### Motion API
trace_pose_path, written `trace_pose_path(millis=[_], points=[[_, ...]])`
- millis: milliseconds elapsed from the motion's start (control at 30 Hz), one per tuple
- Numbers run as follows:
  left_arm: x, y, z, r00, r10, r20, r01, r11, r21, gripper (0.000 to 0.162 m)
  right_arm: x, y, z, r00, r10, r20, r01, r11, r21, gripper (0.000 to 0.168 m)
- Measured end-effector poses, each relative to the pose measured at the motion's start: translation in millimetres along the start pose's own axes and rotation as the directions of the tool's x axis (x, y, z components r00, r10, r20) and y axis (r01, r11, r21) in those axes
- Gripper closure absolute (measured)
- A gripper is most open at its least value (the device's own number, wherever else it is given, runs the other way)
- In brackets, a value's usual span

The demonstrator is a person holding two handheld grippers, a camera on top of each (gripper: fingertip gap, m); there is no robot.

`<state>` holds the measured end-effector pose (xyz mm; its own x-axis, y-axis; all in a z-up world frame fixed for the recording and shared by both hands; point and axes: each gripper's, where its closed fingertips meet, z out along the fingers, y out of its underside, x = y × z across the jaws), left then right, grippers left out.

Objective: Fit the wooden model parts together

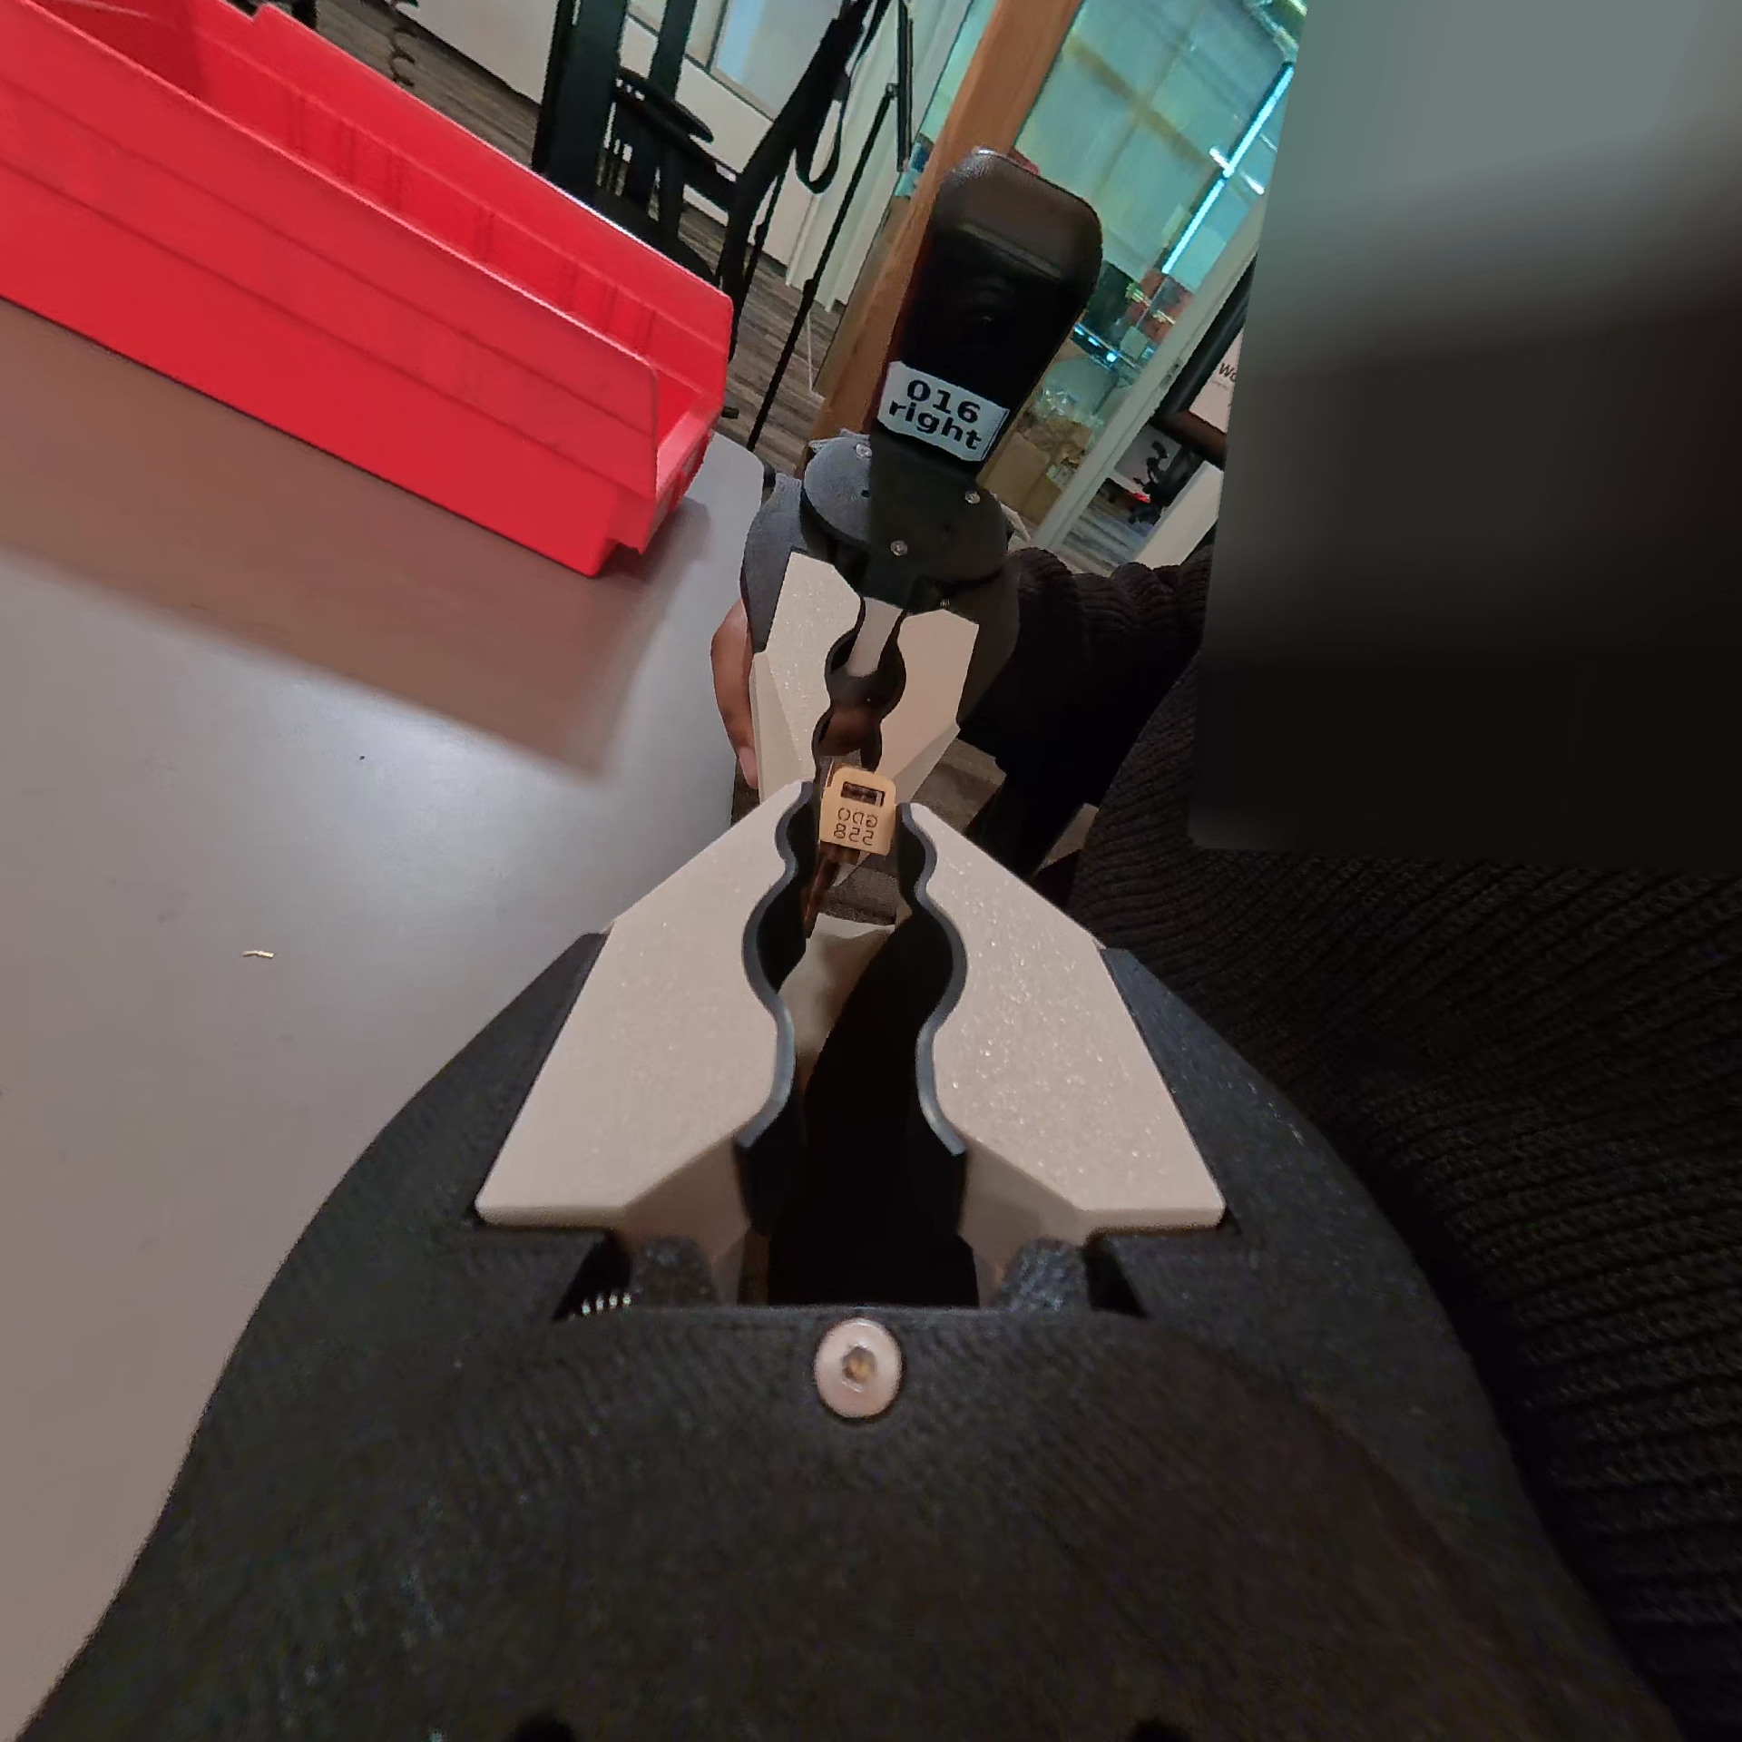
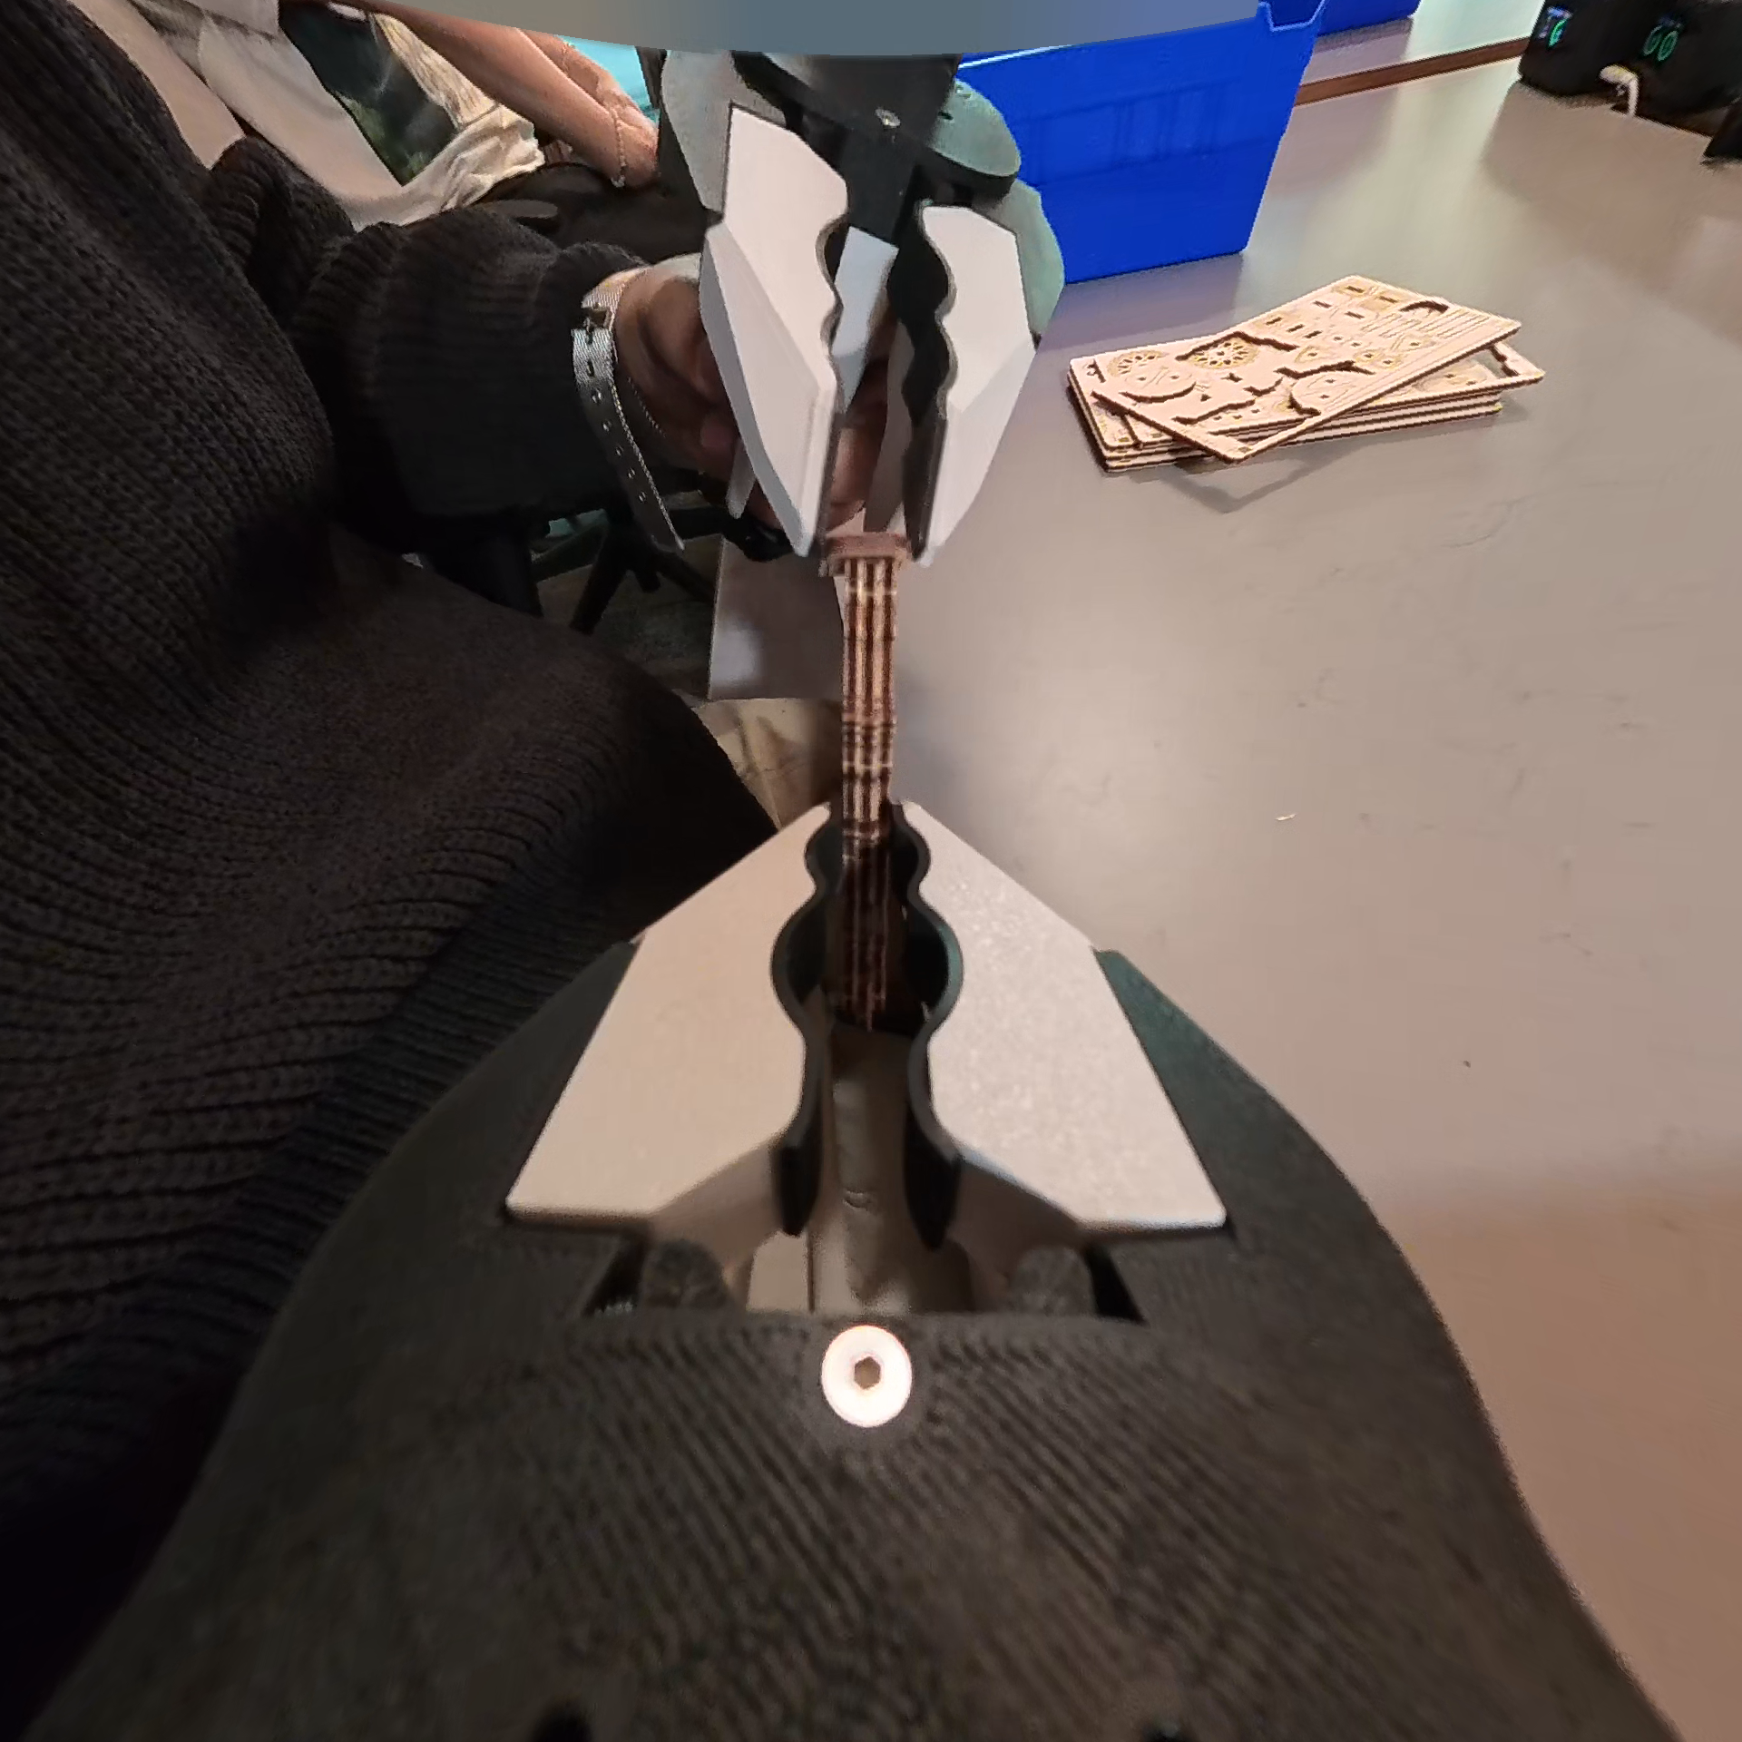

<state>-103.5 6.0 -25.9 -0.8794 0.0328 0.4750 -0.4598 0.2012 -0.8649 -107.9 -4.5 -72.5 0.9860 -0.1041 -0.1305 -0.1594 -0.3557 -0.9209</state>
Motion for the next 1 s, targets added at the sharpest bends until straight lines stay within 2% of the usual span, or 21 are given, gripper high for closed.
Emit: trace_pose_path(millis=[200, 500, 667, 867, 1000], points=[[-1.4, 2.8, 0.8, 1.0, -0.02, 0.014, 0.021, 0.999, -0.029, 0.148, 1.2, 3.6, 1.4, 0.999, -0.04, -0.021, 0.039, 0.999, -0.029, 0.161], [0.7, 20.1, 2.5, 0.996, -0.071, 0.045, 0.078, 0.981, -0.18, 0.148, -6.1, 17.0, 4.1, 0.997, -0.08, 0.011, 0.08, 0.99, -0.119, 0.161], [1.4, 26.0, 2.9, 0.996, -0.07, 0.051, 0.079, 0.973, -0.215, 0.148, -8.4, 21.1, 4.3, 0.996, -0.084, 0.017, 0.085, 0.983, -0.162, 0.161], [-0.2, 38.0, 0.3, 0.999, -0.052, 0.005, 0.052, 0.972, -0.23, 0.148, -10.6, 29.6, 7.6, 0.995, -0.103, -0.006, 0.097, 0.95, -0.297, 0.161], [0.7, 54.4, 3.5, 0.99, -0.13, -0.062, 0.109, 0.959, -0.261, 0.148, -17.7, 42.7, 7.4, 0.995, -0.096, -0.002, 0.087, 0.911, -0.403, 0.161]])
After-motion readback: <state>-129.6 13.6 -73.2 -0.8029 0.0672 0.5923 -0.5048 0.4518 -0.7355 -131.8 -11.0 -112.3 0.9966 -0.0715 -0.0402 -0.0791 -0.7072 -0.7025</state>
